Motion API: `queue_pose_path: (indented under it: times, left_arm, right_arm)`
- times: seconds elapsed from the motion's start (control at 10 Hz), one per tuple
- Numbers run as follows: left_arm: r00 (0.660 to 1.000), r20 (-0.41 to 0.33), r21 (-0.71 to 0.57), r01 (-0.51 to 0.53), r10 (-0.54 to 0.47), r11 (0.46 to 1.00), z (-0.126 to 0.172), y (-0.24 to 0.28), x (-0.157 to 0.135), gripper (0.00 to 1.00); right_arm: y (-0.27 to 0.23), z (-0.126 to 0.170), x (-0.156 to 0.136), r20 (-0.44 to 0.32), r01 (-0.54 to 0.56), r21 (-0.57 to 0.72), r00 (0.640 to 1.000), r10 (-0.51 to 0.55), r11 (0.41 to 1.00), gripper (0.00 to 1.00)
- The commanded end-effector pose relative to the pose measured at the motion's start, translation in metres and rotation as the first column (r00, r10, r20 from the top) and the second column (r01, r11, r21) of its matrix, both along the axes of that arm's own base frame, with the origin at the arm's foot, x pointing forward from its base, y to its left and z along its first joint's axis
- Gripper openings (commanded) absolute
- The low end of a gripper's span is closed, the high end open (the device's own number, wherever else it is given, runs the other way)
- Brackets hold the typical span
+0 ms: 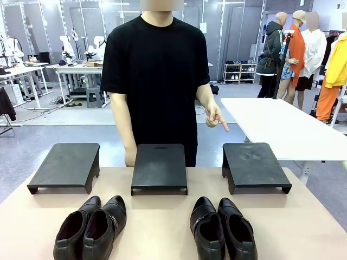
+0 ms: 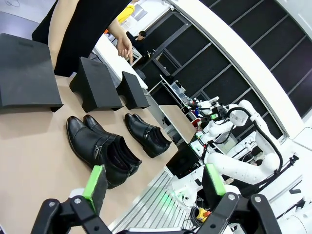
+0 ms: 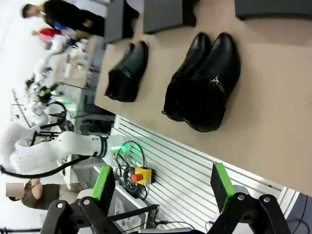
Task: Place the shoes on the stand as instructed by the person.
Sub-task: Pick up one pair of Shoes and place it on the Shoes Stand indicated by the person.
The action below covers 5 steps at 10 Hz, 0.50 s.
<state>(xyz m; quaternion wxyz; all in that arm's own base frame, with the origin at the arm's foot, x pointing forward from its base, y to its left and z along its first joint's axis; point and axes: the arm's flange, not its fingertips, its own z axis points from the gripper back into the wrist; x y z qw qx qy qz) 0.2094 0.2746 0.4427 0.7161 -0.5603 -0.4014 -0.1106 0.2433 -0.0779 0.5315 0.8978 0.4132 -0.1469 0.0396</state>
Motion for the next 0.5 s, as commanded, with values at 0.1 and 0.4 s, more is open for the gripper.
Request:
queue_pose_path:
  times: [0.1, 0.4]
  left_arm:
    - [1.0, 0.014, -0.009, 0.002, -0.002, 1.0, 0.002, 0.003, -0.001, 1.0]
    - [1.0, 0.014, -0.009, 0.002, -0.002, 1.0, 0.002, 0.003, -0.001, 1.0]
  right_arm:
    - [0.088, -0.02, 0.031, -0.133, -0.024, -0.147, 0.991, 0.005, 0.989, 1.0]
    - [0.152, -0.046, 0.065, -0.238, -0.059, -0.255, 0.971, -0.003, 0.965, 1.0]
